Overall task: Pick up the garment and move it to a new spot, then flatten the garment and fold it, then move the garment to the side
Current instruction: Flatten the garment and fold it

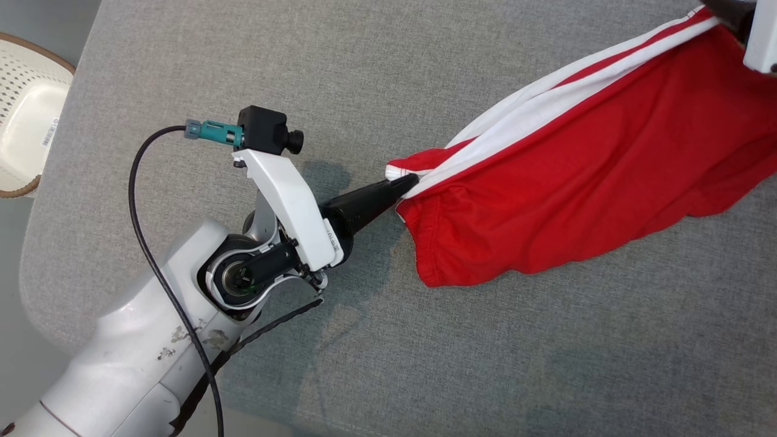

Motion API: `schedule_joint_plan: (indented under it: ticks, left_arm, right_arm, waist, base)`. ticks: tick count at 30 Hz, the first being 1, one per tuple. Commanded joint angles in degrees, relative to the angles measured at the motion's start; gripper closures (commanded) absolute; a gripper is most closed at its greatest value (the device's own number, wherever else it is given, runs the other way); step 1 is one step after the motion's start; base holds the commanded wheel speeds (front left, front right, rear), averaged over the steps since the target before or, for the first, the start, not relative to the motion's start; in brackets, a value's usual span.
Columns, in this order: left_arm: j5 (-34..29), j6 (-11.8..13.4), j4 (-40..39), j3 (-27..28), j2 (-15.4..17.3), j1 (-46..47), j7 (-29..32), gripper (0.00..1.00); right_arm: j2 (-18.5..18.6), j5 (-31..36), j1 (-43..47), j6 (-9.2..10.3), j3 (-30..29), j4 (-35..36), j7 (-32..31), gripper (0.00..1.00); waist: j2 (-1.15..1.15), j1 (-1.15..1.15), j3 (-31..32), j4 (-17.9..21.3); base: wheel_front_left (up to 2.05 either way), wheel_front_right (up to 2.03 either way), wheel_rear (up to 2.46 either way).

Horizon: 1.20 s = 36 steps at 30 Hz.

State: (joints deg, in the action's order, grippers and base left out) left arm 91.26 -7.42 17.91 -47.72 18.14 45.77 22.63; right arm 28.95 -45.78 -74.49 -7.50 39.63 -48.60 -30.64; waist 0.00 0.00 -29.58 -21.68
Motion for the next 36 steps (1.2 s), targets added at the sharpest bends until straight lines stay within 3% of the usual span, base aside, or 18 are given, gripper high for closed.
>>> schedule_joint_plan:
  ticks: [1,2,14,22,27,30,33,36]
  left_arm:
    - [-0.52,-0.09,0.65,0.56,-0.14,0.91,-0.51,0.28]
    - [-0.76,-0.09,1.1,0.83,-0.19,1.0,-0.94,0.0]
    - [-2.85,-0.08,9.18,3.53,-2.4,1.78,-8.95,0.0]
    - [-8.98,-0.08,11.89,5.14,-1.38,-0.26,-23.01,0.0]
    - [-15.79,-0.07,14.21,4.66,-0.32,-2.4,-34.44,0.0]
    - [-19.93,0.3,15.75,6.19,-0.54,-3.8,-37.32,0.0]
    - [-27.05,1.87,14.47,11.87,-0.46,-5.65,-37.75,0.0]
    - [-36.15,4.2,10.32,20.22,-2.76,-11.51,-37.73,0.0]
  right_arm:
    - [0.14,0.46,-0.67,0.03,0.08,-0.21,2.78,0.0]
    - [0.08,0.68,-0.73,0.03,0.47,-0.09,4.1,0.0]
    - [-0.36,3.29,-0.14,0.03,0.88,-5.28,21.38,0.0]
    - [-1.97,3.22,5.46,0.03,0.82,-7.65,33.46,0.0]
    - [-2.53,3.98,10.86,0.03,0.51,-8.43,41.86,0.0]
    - [-2.35,5.3,13.73,0.03,-0.54,-8.39,44.81,0.0]
    - [-2.0,7.21,16.9,0.03,-3.19,-7.3,45.86,0.0]
    - [-1.63,11.17,20.74,0.03,-9.4,-2.08,45.88,0.0]
  waist:
    - [0.0,0.0,-0.06,0.06]
    - [0.0,0.0,-0.08,0.1]
    - [0.0,0.0,1.9,1.29]
    - [0.0,0.0,6.81,4.29]
    - [0.0,0.0,11.09,7.09]
    - [0.0,0.0,13.33,8.8]
    - [0.0,0.0,15.17,10.19]
    - [0.0,0.0,16.38,11.49]
  base:
    - [0.0,0.0,0.0]
    - [0.0,0.0,0.0]
    - [0.0,0.0,0.0]
    - [0.0,0.0,0.0]
    - [0.0,0.0,0.0]
    - [0.0,0.0,0.0]
    - [0.0,0.0,0.0]
    - [0.0,0.0,0.0]
